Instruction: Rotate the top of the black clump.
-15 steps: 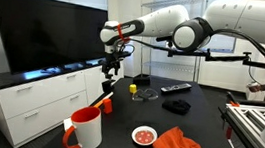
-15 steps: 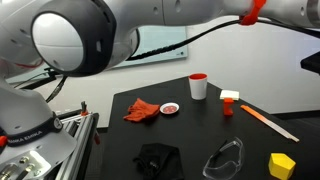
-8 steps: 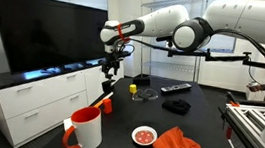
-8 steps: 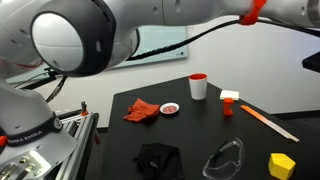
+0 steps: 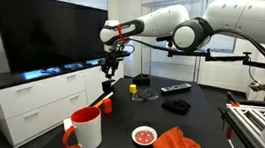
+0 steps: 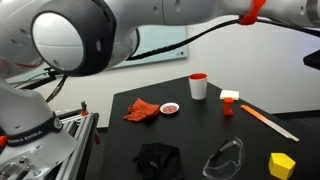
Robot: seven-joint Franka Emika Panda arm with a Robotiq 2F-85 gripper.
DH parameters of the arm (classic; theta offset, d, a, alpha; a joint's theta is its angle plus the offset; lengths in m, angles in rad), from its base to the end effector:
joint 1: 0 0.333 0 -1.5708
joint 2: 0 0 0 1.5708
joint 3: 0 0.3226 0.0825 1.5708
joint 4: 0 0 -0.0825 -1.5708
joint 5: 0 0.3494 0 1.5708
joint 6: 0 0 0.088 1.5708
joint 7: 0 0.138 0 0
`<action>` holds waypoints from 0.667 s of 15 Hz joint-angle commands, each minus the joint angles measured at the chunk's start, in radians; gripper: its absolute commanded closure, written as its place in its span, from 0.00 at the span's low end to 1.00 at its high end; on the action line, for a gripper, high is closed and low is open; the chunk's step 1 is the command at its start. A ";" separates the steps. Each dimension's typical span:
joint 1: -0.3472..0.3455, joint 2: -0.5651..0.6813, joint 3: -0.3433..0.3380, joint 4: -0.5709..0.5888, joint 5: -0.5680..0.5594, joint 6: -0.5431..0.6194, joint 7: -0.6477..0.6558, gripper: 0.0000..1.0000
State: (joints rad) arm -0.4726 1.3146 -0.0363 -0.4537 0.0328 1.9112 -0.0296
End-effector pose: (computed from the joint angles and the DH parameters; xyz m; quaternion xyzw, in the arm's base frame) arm 0.7074 -0.3705 0.2233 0.9713 -0.2266 0.0688 0.0197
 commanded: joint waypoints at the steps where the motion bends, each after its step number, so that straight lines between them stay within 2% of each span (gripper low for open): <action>1: 0.005 -0.005 -0.023 0.017 0.015 0.023 0.120 0.72; 10: 0.042 -0.003 -0.063 0.013 0.032 0.007 0.614 0.72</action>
State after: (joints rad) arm -0.4388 1.3149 -0.0762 -0.4549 0.0328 1.9234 0.4440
